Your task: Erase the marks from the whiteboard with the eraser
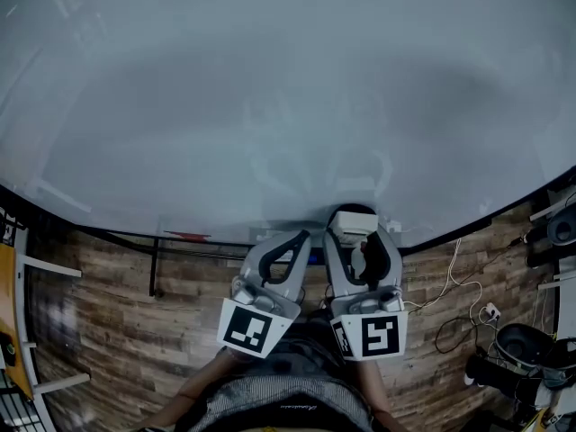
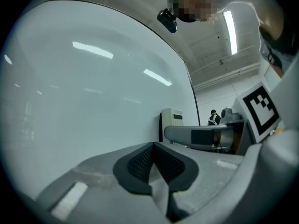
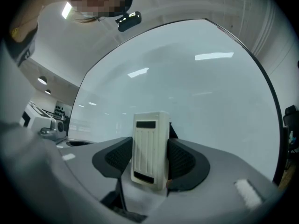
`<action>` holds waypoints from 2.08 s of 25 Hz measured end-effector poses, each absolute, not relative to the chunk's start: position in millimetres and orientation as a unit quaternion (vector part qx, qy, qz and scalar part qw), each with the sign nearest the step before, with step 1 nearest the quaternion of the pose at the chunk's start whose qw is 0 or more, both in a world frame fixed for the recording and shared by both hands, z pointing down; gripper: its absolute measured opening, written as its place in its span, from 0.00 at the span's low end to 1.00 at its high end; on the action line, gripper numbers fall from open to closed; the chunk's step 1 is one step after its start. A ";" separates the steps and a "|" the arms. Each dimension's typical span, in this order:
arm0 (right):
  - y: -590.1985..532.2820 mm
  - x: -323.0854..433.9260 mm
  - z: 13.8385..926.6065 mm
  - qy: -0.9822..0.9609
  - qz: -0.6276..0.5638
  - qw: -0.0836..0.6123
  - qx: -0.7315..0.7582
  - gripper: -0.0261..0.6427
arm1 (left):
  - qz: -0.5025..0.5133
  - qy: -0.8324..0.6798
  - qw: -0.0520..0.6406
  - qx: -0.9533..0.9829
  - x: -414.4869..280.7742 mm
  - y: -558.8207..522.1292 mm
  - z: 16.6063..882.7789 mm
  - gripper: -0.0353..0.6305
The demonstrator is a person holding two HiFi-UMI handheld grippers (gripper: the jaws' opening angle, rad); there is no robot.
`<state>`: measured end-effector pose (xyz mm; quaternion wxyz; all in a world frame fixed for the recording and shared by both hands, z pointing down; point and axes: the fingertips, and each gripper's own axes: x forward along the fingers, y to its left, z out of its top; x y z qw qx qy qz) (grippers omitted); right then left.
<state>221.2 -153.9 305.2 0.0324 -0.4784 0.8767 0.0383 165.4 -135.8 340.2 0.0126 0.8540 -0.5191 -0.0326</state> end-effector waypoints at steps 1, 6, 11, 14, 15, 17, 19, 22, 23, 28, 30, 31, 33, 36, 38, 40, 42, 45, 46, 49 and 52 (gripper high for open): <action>-152.6 209.1 307.0 0.877 0.038 0.033 -0.478 0.40 | -0.033 -0.520 0.014 0.853 152.4 -133.7 342.8 0.06; -148.8 177.3 307.2 0.878 0.041 0.040 -0.475 0.40 | -0.029 -0.524 0.009 0.851 120.9 -125.0 344.4 0.06; -148.2 176.9 307.9 0.876 0.038 0.050 -0.479 0.40 | -0.018 -0.523 0.000 0.852 116.2 -112.6 343.3 0.06; -148.1 176.5 308.4 0.876 0.039 0.050 -0.478 0.40 | -0.011 -0.527 0.000 0.850 108.5 -109.7 345.4 0.06; -147.8 176.1 308.5 0.877 0.038 0.050 -0.477 0.40 | -0.010 -0.530 0.002 0.848 106.3 -109.7 346.3 0.06; -147.4 176.0 308.2 0.877 0.038 0.048 -0.476 0.40 | -0.015 -0.536 0.006 0.844 103.7 -111.2 345.5 0.06; -147.2 176.0 308.2 0.878 0.038 0.046 -0.475 0.40 | -0.023 -0.542 0.009 0.840 102.5 -113.1 343.2 0.06; -147.9 174.8 307.7 0.880 0.035 0.045 -0.472 0.40 | -0.030 -0.550 0.006 0.835 102.7 -115.8 337.2 0.06; -147.9 174.5 307.5 0.881 0.033 0.044 -0.470 0.40 | -0.030 -0.551 0.004 0.834 103.5 -116.3 335.1 0.06; -148.3 173.6 308.3 0.889 0.025 0.032 -0.456 0.40 | -0.031 -0.570 0.004 0.821 104.1 -123.0 327.5 0.06; -148.3 173.9 309.0 0.893 0.023 0.029 -0.449 0.40 | -0.032 -0.577 0.004 0.816 104.3 -124.2 326.0 0.06; -148.3 173.8 308.8 0.895 0.023 0.030 -0.445 0.40 | -0.033 -0.580 0.006 0.814 103.7 -124.3 326.2 0.06; -148.0 172.9 307.7 0.899 0.022 0.034 -0.437 0.40 | -0.034 -0.589 0.012 0.807 102.1 -123.6 327.6 0.06; -147.3 172.3 306.9 0.906 0.026 0.036 -0.422 0.40 | -0.033 -0.598 0.017 0.801 104.0 -122.5 330.6 0.06; -145.2 168.7 307.1 0.912 0.031 0.037 -0.407 0.40 | -0.033 -0.602 0.013 0.798 106.7 -120.3 331.4 0.06; -142.4 161.9 305.3 0.918 0.035 0.042 -0.393 0.40 | -0.031 -0.606 0.007 0.795 107.2 -117.3 331.8 0.06; -140.7 156.5 302.7 0.922 0.038 0.045 -0.383 0.40 | -0.032 -0.610 0.006 0.792 107.6 -115.6 331.4 0.06; -137.6 146.2 303.0 0.930 0.034 0.042 -0.364 0.40 | -0.039 -0.617 0.011 0.786 102.9 -113.1 331.6 0.06; -136.2 142.5 303.2 0.932 0.033 0.042 -0.358 0.40 | -0.040 -0.618 0.010 0.785 100.1 -112.1 331.4 0.06; -131.8 119.3 303.6 0.934 0.036 0.043 -0.353 0.40 | -0.041 -0.619 0.006 0.784 77.7 -109.5 331.8 0.06; -124.5 87.3 303.0 0.935 0.036 0.043 -0.351 0.40 | -0.037 -0.616 0.006 0.787 46.3 -104.8 332.0 0.06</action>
